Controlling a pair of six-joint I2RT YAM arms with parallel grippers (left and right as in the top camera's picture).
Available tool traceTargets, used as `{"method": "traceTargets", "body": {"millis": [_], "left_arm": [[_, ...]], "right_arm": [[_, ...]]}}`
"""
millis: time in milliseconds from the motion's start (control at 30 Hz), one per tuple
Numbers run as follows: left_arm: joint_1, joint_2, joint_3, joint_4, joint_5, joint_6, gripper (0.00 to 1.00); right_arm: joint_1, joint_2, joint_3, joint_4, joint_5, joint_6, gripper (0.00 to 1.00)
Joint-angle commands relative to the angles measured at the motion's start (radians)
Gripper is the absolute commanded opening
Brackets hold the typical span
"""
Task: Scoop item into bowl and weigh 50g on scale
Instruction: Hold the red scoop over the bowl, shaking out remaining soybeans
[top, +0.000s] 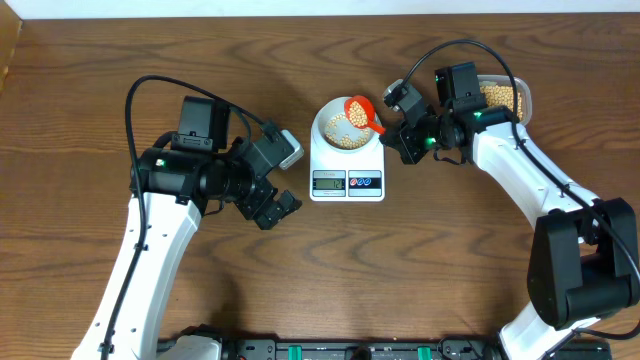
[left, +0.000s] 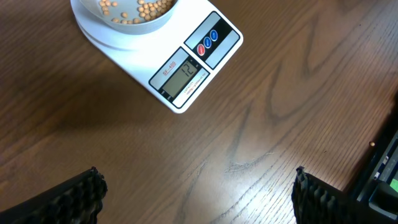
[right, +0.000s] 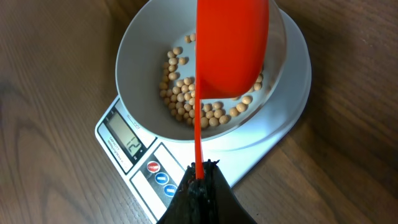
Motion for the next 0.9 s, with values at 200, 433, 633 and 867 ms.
{"method": "traceTargets", "body": {"millis": [200, 433, 633, 867], "left_arm": [[0.005, -0.014, 0.013, -0.006, -0.009, 0.013, 0.98], [0.005, -0.014, 0.013, -0.006, -0.01, 0.013, 0.98], [0.005, -0.014, 0.013, -0.006, -0.01, 0.013, 0.98], [0.005, -0.014, 0.013, -0.006, -0.01, 0.013, 0.98]], "right_arm": [[0.005, -0.023, 0.027, 0.0, -0.006, -0.015, 0.01], [0.005, -0.023, 0.027, 0.0, 0.018, -0.038, 0.01], [0.005, -0.047, 0.03, 0.0, 0.019, -0.038, 0.01], [0.014, -0.066, 0.03, -0.005, 0.057, -0.048, 0.01]]}}
